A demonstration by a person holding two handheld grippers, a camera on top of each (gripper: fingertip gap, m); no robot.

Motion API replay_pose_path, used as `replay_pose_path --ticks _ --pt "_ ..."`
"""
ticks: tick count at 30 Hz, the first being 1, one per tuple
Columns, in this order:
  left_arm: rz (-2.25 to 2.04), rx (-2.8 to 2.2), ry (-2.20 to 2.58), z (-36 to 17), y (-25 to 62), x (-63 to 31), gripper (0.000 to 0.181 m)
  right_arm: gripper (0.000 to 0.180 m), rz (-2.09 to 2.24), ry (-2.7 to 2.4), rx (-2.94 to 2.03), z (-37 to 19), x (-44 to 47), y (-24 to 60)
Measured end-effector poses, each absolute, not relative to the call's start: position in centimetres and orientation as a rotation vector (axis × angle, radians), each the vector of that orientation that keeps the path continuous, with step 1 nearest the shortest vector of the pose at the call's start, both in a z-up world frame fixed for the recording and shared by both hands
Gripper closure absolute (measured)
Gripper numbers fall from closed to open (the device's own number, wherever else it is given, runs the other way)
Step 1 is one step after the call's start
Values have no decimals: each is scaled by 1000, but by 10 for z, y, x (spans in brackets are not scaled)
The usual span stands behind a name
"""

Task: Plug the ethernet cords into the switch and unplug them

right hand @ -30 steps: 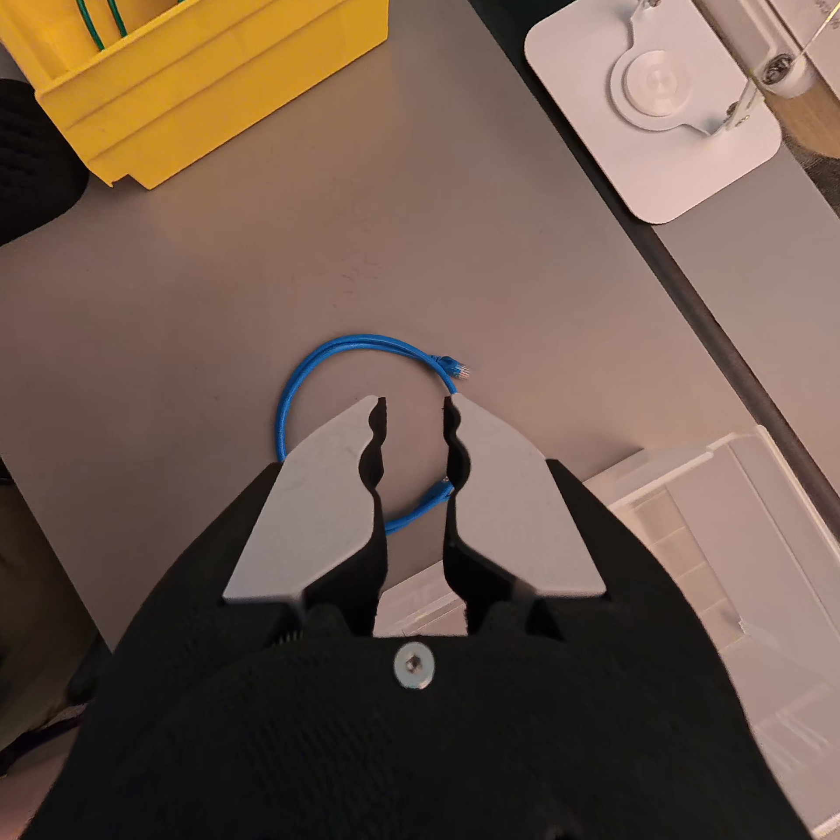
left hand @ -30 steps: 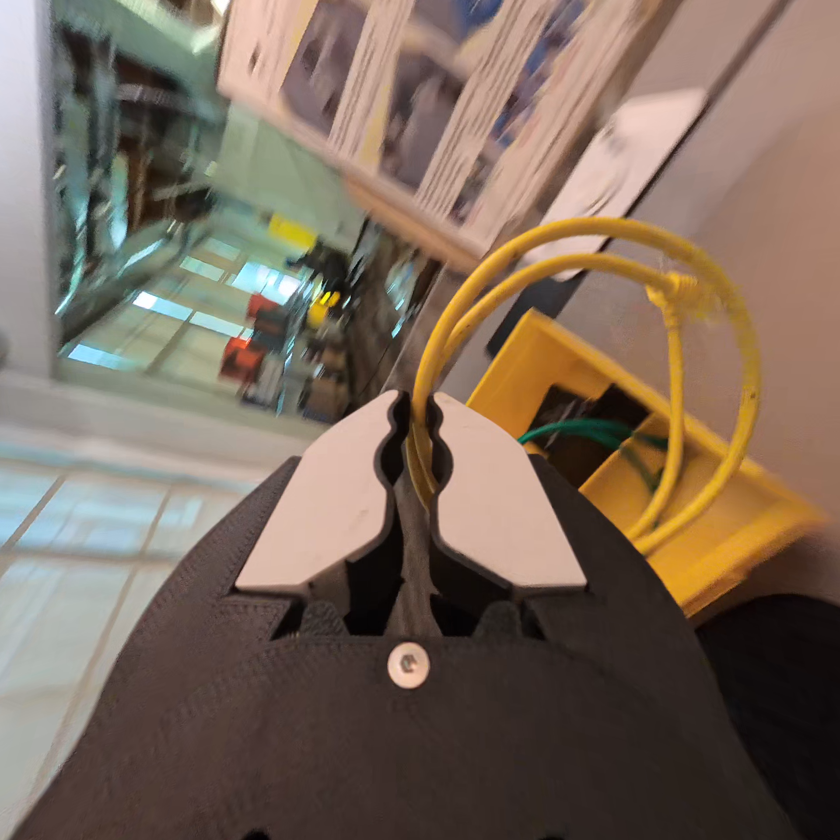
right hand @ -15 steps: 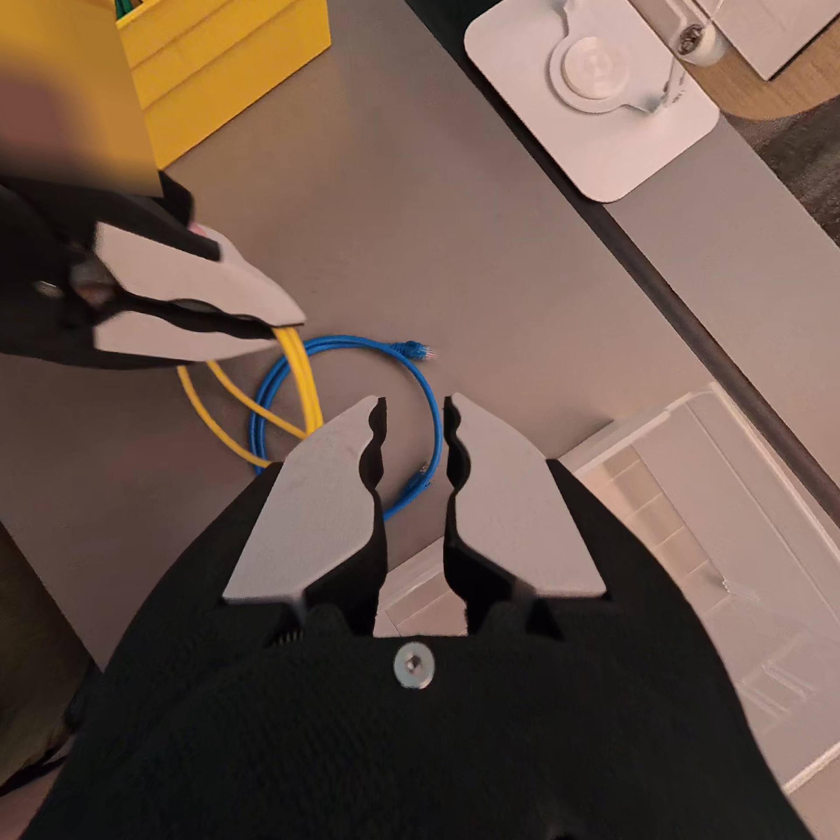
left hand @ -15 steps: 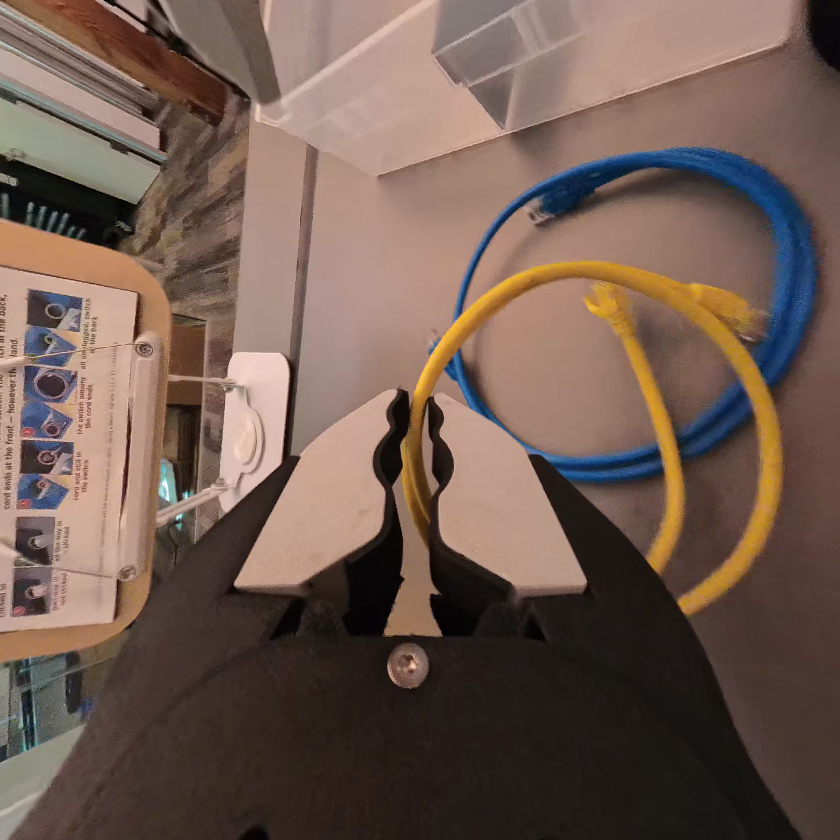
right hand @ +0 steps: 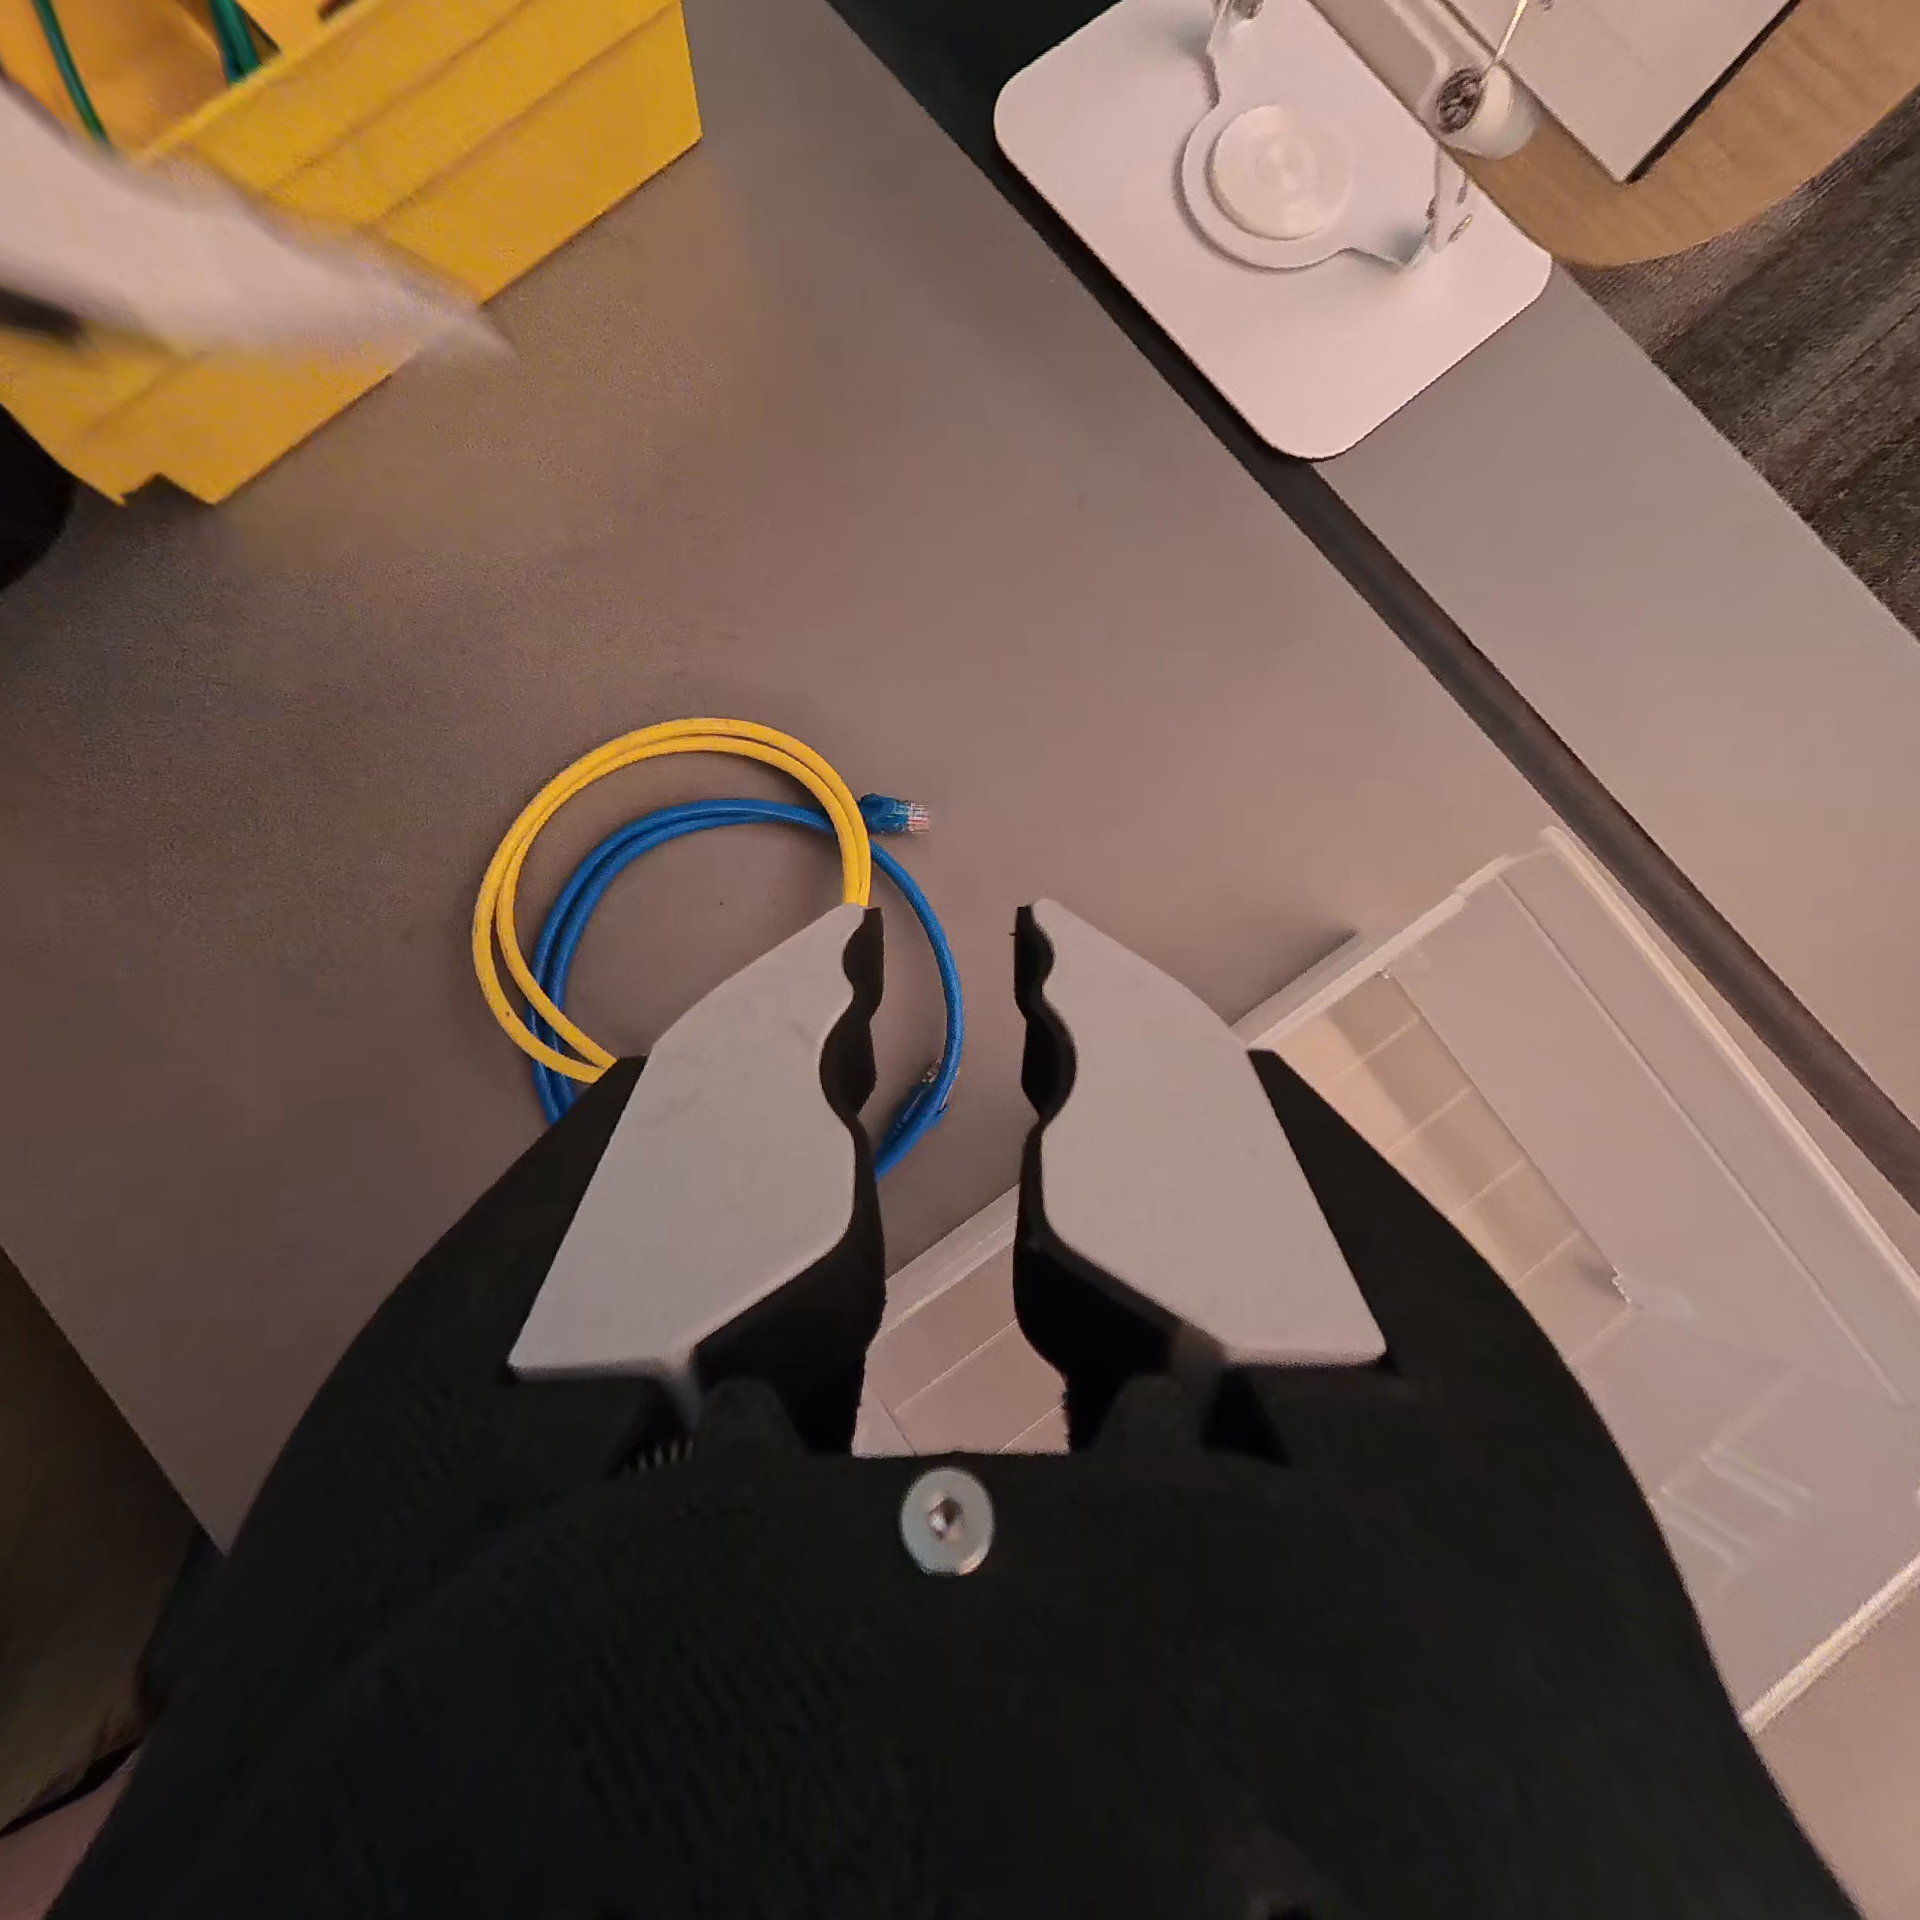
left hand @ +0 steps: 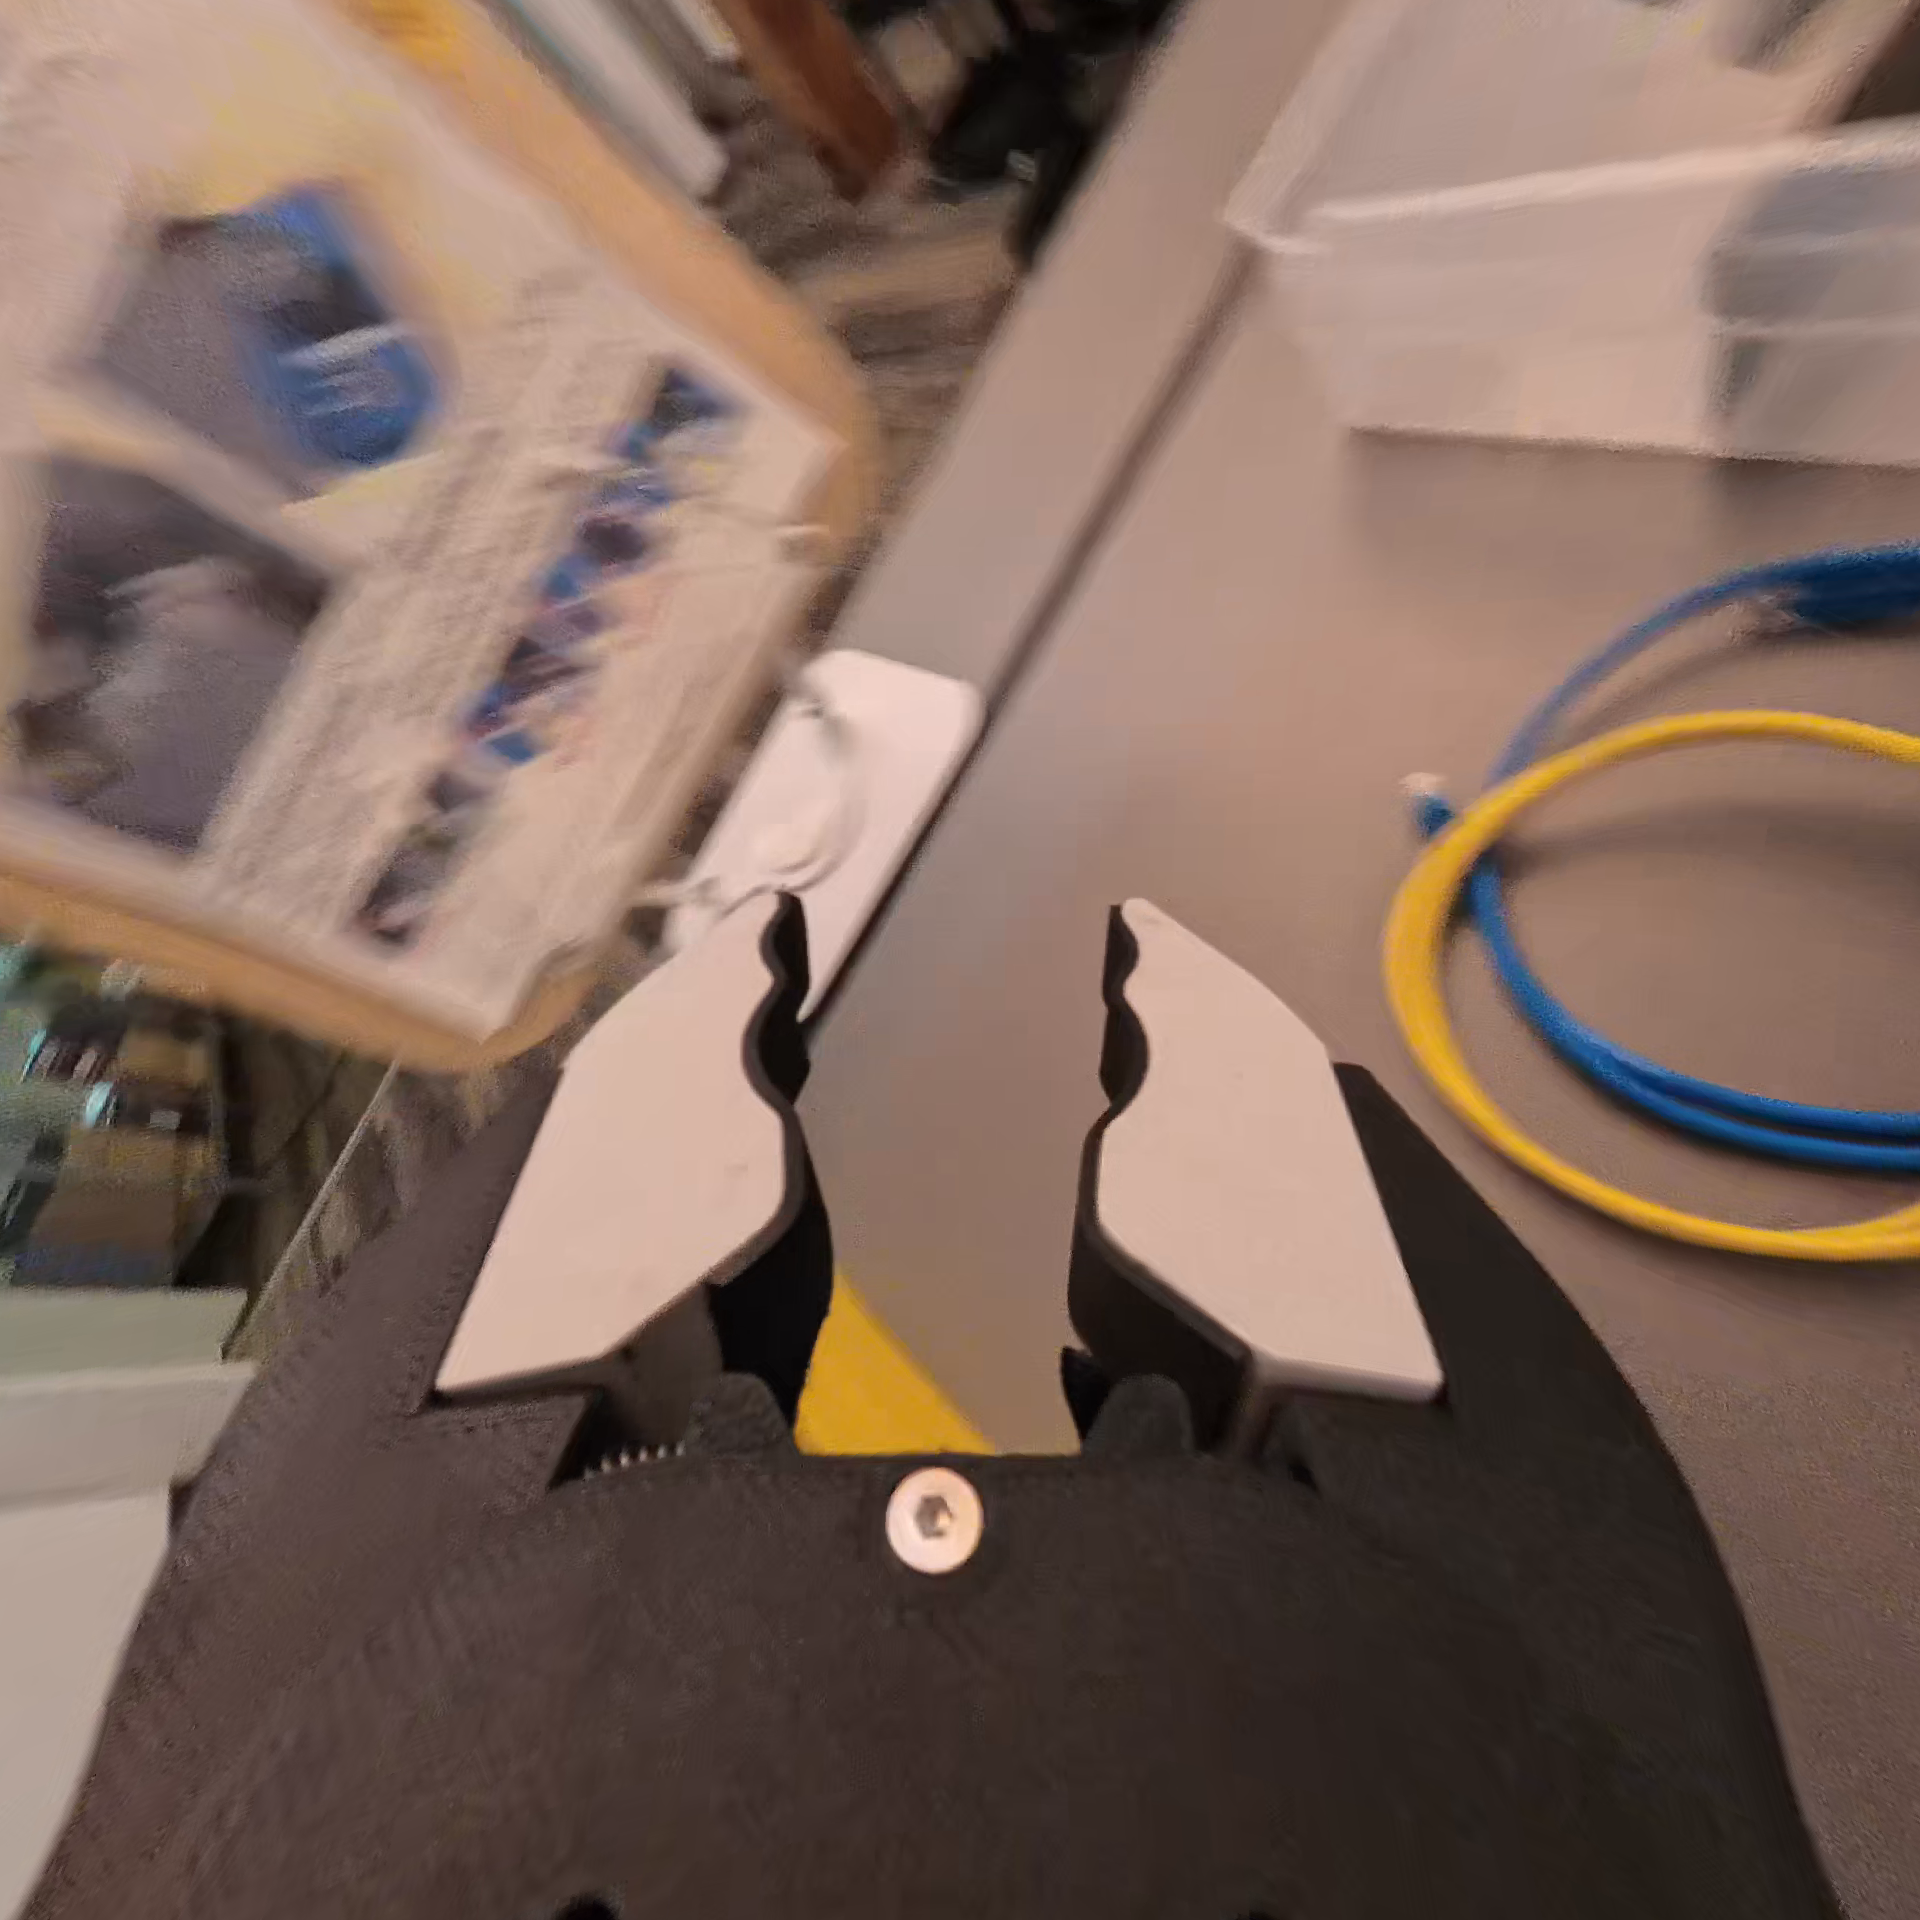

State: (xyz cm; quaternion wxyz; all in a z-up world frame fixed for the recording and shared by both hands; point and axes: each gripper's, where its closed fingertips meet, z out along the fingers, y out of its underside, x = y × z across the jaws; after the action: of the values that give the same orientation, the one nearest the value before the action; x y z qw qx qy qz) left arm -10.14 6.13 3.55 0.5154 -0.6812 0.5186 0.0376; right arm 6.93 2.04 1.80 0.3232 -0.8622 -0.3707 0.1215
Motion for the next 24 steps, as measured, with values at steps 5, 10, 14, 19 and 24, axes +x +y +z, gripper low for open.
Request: replay_pose_path --ticks 5,10,14,19,24 --pt "70 -1774 768 107 77 -279 120 155 309 -943 -2276 18 78 22" --pt "-20 -2156 687 31 79 -383 129 155 286 -920 -2306 14 84 24" --pt "0 -2308 832 -23 73 -408 124 155 282 -942 -2308 13 82 20" --pt "34 -2332 935 -48 80 -411 122 155 279 -944 -2314 11 82 21" --pt "147 -2424 969 -71 86 -424 137 155 261 -956 -2342 5 83 21"
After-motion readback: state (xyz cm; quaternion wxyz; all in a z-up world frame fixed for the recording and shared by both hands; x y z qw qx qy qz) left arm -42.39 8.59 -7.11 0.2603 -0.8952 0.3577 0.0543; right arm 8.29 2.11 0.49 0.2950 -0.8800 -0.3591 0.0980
